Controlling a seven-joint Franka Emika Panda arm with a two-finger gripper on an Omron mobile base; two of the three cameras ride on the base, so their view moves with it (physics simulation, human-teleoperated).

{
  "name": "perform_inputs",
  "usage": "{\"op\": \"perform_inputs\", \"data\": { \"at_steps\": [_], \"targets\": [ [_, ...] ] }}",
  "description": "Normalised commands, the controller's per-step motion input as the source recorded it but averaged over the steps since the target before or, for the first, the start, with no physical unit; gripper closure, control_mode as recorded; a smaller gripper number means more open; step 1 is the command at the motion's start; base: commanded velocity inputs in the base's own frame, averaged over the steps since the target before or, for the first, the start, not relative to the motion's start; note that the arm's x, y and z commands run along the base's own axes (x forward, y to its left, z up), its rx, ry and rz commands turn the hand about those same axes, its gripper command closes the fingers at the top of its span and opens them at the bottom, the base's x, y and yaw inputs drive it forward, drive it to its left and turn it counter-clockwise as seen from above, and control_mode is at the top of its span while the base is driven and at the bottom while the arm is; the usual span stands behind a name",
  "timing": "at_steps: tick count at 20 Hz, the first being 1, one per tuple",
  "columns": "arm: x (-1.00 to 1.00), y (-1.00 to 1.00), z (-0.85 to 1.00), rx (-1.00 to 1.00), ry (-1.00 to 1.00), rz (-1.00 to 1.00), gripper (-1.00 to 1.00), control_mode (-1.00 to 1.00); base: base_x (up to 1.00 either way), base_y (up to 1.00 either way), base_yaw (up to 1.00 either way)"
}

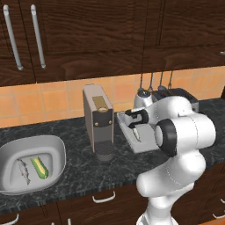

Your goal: Place one corn and one fish in each tupperware on the nearby counter, to pack two identical lunches.

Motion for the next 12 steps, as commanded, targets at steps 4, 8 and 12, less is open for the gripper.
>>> {"op": "perform_inputs", "data": {
  "at_steps": [4, 8, 12],
  "targets": [
    [-1.0, -0.09, 0.27, 0.0, -0.07, -0.06, -1.0, -1.0, 0.0, 0.0, 0.0],
    [-1.0, -0.12, 0.27, 0.02, -0.16, -0.01, -1.0, -1.0, 0.0, 0.0, 0.0],
    [-1.0, 0.0, 0.04, 0.0, -0.24, 0.02, -1.0, -1.0, 0.0, 0.0, 0.0]
  ]
}}
